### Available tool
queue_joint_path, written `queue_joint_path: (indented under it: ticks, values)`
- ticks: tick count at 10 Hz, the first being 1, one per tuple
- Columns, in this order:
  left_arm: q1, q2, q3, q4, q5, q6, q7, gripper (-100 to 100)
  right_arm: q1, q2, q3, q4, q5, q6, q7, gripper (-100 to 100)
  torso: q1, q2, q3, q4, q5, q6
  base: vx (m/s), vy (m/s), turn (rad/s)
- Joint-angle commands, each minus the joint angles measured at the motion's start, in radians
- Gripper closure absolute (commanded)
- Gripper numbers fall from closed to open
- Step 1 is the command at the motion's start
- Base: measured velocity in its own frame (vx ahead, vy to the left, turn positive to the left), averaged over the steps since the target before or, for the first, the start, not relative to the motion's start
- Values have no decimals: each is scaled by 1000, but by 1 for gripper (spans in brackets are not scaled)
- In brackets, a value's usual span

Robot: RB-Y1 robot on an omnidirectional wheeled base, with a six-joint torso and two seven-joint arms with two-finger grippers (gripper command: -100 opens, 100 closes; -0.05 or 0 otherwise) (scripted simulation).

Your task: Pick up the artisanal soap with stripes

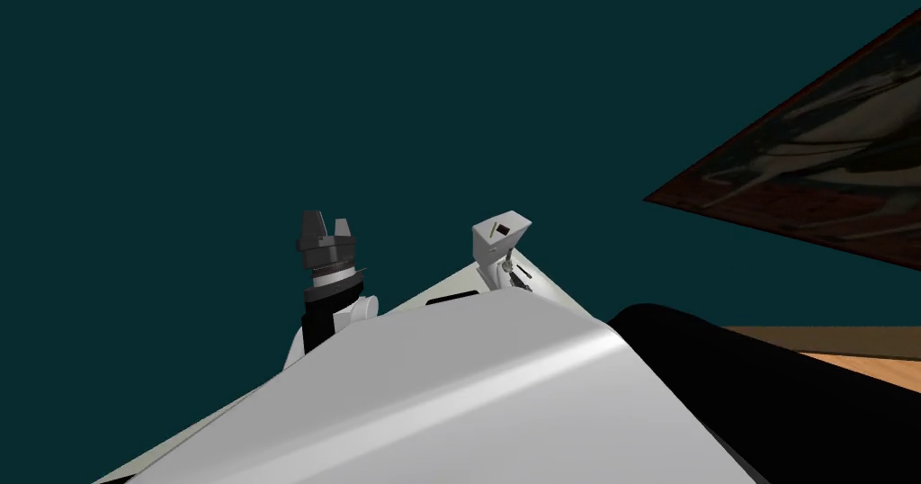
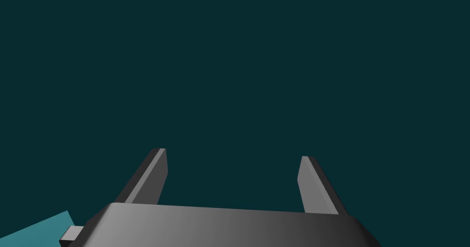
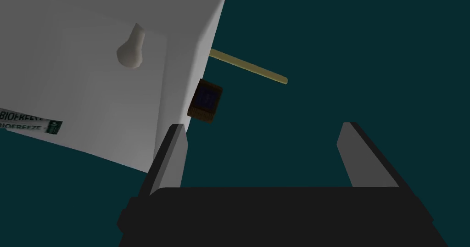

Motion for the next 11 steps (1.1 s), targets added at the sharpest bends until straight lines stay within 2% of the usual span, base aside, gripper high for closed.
queue_joint_path:
  ticks: [1, 2, 3, 4, 5, 6, 7, 8, 9, 10, 11]
  values:
    - [0, 0, 0, 0, 0, 0, 0, 0, 50, -50, 17, 27, -27, 8, 18, -100, 0, 0, 0, 0, 0, 0, -8, 14, 304]
    - [0, 0, 0, 0, 0, 0, 0, 0, 65, -63, 17, 27, -27, 8, 18, -100, 0, 0, 0, 0, 0, -1, -4, 7, 165]
    - [0, 0, 0, 0, 0, 0, 0, 0, 102, -98, 34, 62, -50, 7, 33, -100, 0, 0, 0, 0, 0, 0, 0, 21, 328]
    - [0, 0, 0, 0, 0, 0, 0, 0, 114, -114, 34, 62, -50, 7, 33, -100, 0, 0, 0, 0, 0, -1, 0, 9, 197]
    - [0, 0, 0, 0, 0, 0, 0, 0, 156, -154, 50, 95, -73, 7, 49, -100, 0, 0, 0, 0, 0, 0, -3, 17, 391]
    - [0, 0, 0, 0, 0, 0, 0, 0, 162, -166, 50, 95, -73, 7, 49, -100, 0, 0, 0, 0, 0, -1, -2, 6, 140]
    - [0, 0, 0, 0, 0, 0, 0, 0, 208, -199, 67, 128, -97, 8, 66, -100, 0, 0, 0, 0, 0, 0, 1, 17, 354]
    - [0, 0, 0, 0, 0, 0, 0, 0, 209, -218, 67, 128, -97, 8, 66, -100, 0, 0, 0, 0, 0, -1, 1, 5, 157]
    - [0, 0, 0, 0, 0, 0, 0, 0, 253, -253, 84, 160, -122, 10, 83, -100, -1, -1, 0, 0, 0, 0, 2, 12, 279]
    - [0, 0, 0, 0, 0, 0, 0, 0, 253, -270, 84, 160, -122, 10, 83, -100, -1, -1, 0, 0, 0, -1, 3, 5, 203]
    - [0, 0, 0, 0, 0, 0, 0, 0, 290, -307, 100, 191, -147, 12, 101, -100, -1, -1, -1, 0, 0, 0, 6, 14, 392]
